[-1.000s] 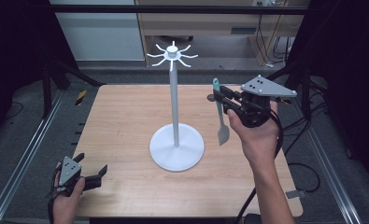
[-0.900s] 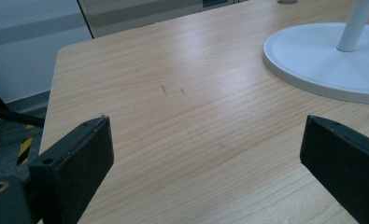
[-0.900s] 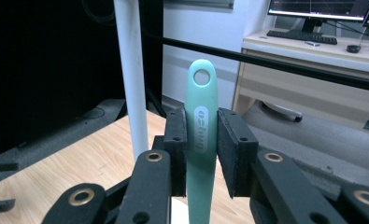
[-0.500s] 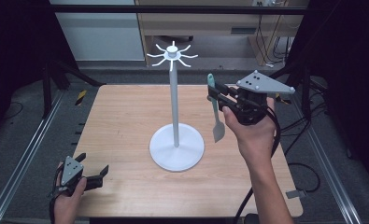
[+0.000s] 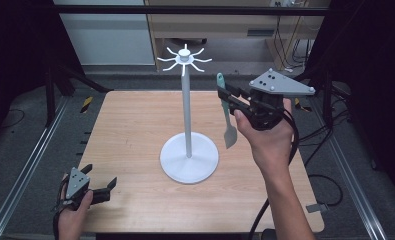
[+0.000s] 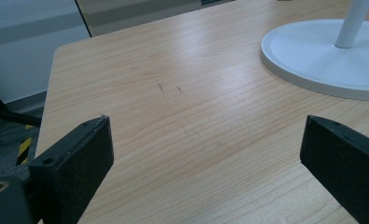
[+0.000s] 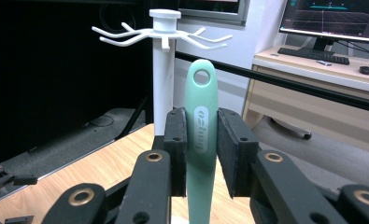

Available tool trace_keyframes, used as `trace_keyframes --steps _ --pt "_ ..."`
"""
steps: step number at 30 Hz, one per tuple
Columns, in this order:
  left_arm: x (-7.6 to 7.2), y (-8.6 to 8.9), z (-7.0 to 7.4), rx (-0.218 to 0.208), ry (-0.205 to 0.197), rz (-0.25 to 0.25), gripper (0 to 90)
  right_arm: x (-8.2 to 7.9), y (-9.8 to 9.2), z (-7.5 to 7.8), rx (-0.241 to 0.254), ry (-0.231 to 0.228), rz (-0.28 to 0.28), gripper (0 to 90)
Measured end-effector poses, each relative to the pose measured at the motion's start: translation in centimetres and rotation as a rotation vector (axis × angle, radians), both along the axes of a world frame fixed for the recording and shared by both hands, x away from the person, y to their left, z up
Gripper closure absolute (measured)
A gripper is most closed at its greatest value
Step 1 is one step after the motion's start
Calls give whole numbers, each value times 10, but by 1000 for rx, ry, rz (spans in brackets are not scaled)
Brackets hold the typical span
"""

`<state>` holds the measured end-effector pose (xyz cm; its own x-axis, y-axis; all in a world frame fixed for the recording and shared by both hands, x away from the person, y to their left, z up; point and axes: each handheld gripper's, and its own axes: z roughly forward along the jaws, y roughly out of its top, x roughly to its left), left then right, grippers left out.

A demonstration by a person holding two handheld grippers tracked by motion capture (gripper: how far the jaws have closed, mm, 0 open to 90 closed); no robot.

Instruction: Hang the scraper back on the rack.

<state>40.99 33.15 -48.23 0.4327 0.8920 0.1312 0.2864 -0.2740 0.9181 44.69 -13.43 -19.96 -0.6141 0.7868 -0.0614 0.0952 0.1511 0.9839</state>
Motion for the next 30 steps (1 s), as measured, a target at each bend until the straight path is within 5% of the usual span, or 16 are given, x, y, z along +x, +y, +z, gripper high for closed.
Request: trace_keyframes --steps 30 --pt "0 0 0 0 1 -5 24 4 18 14 -14 -8 53 744"
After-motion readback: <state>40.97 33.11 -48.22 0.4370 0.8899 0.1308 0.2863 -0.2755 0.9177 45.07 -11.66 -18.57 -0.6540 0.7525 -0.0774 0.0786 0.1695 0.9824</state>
